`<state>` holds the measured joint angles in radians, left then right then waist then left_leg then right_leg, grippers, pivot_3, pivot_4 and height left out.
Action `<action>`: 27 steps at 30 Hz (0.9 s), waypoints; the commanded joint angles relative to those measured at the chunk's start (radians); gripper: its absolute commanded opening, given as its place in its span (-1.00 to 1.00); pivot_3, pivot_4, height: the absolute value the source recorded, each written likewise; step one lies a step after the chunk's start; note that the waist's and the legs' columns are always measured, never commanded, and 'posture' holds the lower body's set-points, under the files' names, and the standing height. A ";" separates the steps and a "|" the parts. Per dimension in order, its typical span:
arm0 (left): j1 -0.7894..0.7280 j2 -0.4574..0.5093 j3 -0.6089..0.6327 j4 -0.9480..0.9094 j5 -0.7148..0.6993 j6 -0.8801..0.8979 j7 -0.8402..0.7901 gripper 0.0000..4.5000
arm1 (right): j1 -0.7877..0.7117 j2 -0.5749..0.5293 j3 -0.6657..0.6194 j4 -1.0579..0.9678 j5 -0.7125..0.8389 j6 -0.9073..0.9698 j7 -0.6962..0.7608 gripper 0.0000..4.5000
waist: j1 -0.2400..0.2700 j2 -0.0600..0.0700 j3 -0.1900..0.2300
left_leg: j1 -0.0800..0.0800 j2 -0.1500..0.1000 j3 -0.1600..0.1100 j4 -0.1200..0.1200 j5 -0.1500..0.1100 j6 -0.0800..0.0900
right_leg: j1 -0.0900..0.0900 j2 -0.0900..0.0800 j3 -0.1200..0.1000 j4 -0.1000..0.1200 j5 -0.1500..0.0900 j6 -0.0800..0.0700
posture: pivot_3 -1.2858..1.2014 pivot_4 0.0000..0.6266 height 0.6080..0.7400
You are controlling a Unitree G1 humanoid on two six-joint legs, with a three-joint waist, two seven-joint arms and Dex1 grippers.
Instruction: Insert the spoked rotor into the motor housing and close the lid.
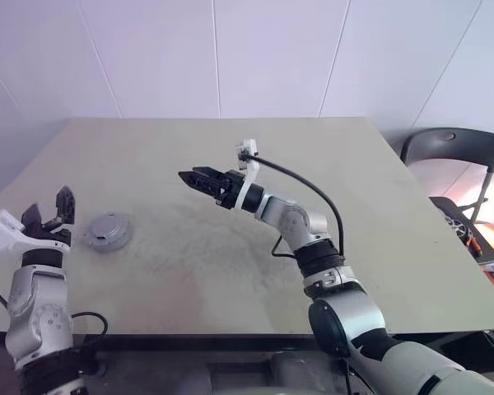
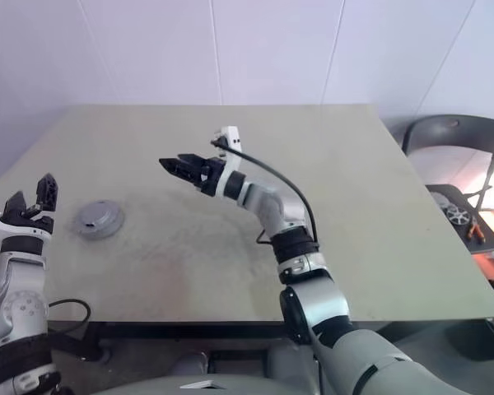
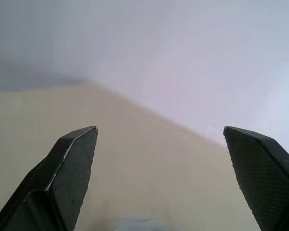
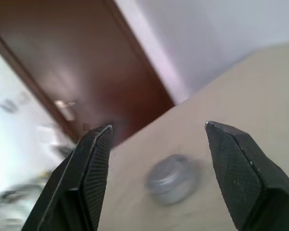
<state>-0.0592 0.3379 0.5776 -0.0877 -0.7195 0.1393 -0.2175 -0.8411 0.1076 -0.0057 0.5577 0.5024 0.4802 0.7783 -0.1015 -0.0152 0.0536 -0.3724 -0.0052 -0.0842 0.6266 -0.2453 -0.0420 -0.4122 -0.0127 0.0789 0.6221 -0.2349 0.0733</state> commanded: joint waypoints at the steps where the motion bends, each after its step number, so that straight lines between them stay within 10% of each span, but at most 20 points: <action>1: 0.059 0.035 -0.045 -0.123 0.014 0.004 -0.096 0.98 | -0.002 -0.027 0.032 0.016 -0.059 -0.077 0.046 0.45 | -0.002 0.001 0.000 | 0.000 0.000 0.000 0.000 0.000 0.000 | 0.000 0.000 0.000 0.000 0.000 0.000 | 0.03 -1.00 1.00; 8: 0.159 0.143 -0.162 -0.207 0.109 0.002 -0.276 0.98 | 0.010 -0.128 0.039 0.050 -0.137 -0.148 0.079 0.45 | 0.004 0.002 0.001 | 0.000 0.000 0.000 0.000 0.000 0.000 | -0.001 0.001 0.000 0.001 -0.001 0.000 | 0.03 -1.00 1.00; 13: 0.100 0.173 -0.187 -0.161 0.105 0.001 -0.359 1.00 | 0.049 -0.198 0.038 -0.007 -0.150 -0.164 0.128 0.98 | 0.004 0.003 0.002 | 0.000 0.000 0.000 0.001 0.000 0.000 | 0.000 0.001 0.000 0.000 -0.001 0.000 | 0.03 -1.00 1.00; 27: -0.171 0.217 -0.345 0.079 0.166 0.010 -0.583 1.00 | 0.220 -0.335 -0.046 -0.234 -0.115 -0.022 0.001 0.98 | 0.004 0.004 0.003 | 0.001 0.000 0.000 0.000 0.000 0.000 | 0.000 0.001 0.001 0.002 0.000 0.000 | 0.03 -1.00 1.00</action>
<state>-0.1966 0.5398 0.2369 -0.0104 -0.5557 0.1508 -0.7714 -0.6167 -0.2194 -0.0287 0.3880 0.3717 0.4488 0.8002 -0.0971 -0.0113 0.0561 -0.3718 -0.0050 -0.0842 0.6273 -0.2452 -0.0417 -0.4127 -0.0113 0.0795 0.6246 -0.2354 0.0736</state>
